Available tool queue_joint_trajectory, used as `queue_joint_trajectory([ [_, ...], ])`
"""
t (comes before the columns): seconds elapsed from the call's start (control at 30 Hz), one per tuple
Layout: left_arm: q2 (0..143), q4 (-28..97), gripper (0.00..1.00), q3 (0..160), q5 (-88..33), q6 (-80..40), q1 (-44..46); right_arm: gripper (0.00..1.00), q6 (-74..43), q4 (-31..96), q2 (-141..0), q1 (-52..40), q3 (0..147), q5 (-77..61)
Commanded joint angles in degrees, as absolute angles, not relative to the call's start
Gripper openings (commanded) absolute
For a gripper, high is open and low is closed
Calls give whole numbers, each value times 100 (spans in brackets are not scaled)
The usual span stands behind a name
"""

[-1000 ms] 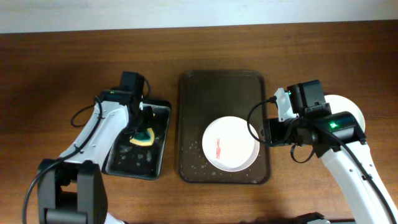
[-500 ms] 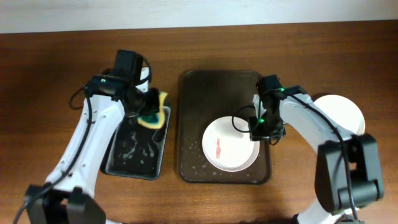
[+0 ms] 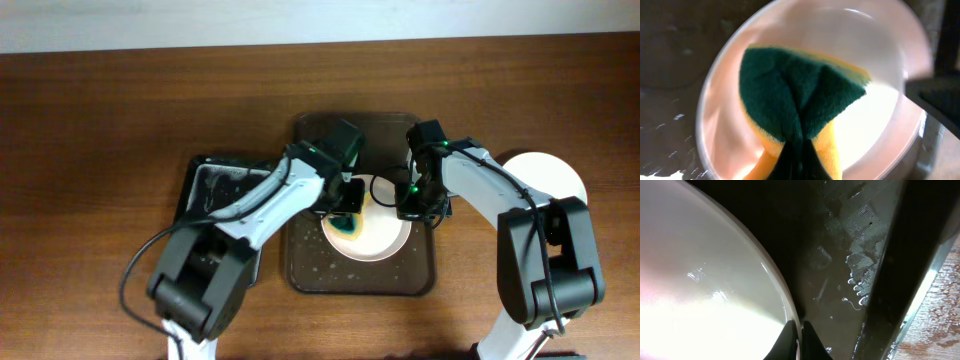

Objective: Clean dirty plates on tray and stack at the side
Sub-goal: 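Scrub the last plate with the sponge in the left gripper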

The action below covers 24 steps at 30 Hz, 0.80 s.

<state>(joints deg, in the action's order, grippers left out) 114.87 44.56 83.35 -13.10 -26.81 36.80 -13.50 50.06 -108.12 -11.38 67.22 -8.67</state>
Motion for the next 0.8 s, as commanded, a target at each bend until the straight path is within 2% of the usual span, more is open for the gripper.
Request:
queue_joint_trajectory([
  [0.0,12195,3968,0,8342,-2117,-3087,3981,4,-1376,5052,-10930,-1111,6718,-528],
  [0.07,12328,4047,0,8340,-1570,-3089,4049,4,-1378,5096,-10930,-1111,6718,-528],
  [0.23,12331,5413,0,8342,2351,-3345,4023,4,-1378,5098,-10930,-1111,6718,-480],
  [0.3,12331,5651,0,8342,2720,-3345,4023,4,-1376,5144,-10930,-1111,6718,-357],
  [0.33,12331,5524,0,8342,2296,-3343,4036,4,-1350,5183,-10930,-1111,6718,-360],
  [0.47,12331,4375,0,8342,-1203,-3341,4036,4,-1072,5157,-10930,-1118,6718,-447],
  [0.57,12331,3489,0,8342,-3057,-3345,4080,4,-923,5155,-10930,-1122,6718,-576],
  [0.7,12333,3251,0,8342,-3249,-3341,4193,4,-923,5157,-10930,-1122,6718,-576],
  [0.77,12333,3677,0,8342,-2174,-3295,4167,4,-923,5166,-10930,-1122,6718,-576],
])
